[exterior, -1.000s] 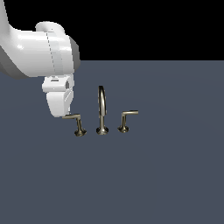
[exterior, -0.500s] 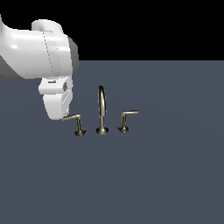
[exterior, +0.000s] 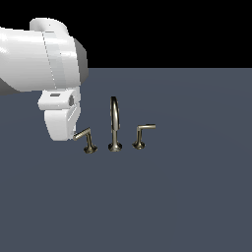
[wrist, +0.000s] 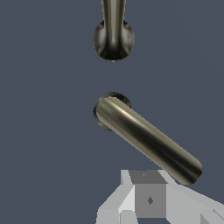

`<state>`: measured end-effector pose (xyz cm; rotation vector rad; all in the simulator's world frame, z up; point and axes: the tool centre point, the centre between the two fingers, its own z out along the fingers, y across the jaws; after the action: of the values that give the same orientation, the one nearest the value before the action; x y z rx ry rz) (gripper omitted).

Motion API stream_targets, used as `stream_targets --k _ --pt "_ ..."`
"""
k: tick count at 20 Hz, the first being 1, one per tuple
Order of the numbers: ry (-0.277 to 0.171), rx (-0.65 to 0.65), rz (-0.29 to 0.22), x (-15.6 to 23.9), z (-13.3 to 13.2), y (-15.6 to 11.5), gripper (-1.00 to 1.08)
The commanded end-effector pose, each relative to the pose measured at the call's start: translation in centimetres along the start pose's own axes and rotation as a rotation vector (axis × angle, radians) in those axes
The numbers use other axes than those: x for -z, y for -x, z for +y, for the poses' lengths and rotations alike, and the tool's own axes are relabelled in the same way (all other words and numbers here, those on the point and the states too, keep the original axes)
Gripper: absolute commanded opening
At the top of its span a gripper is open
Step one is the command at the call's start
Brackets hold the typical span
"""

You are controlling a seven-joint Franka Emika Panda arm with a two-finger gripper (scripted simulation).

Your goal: Turn on the faucet by rotating a designated handle.

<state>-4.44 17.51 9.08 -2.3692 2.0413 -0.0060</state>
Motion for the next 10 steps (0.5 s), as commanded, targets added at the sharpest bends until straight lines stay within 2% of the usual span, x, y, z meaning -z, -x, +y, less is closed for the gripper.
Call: stream_targets --k 1,3,10 --pt "0.013 0.000 0.006 0.0 1.4 -0.3 -1.00" --pt "0.004 0.001 0.001 0.0 0.7 -0.1 -1.00" --pt "0.009 0.001 0.004 0.1 2.4 -2.4 -1.00"
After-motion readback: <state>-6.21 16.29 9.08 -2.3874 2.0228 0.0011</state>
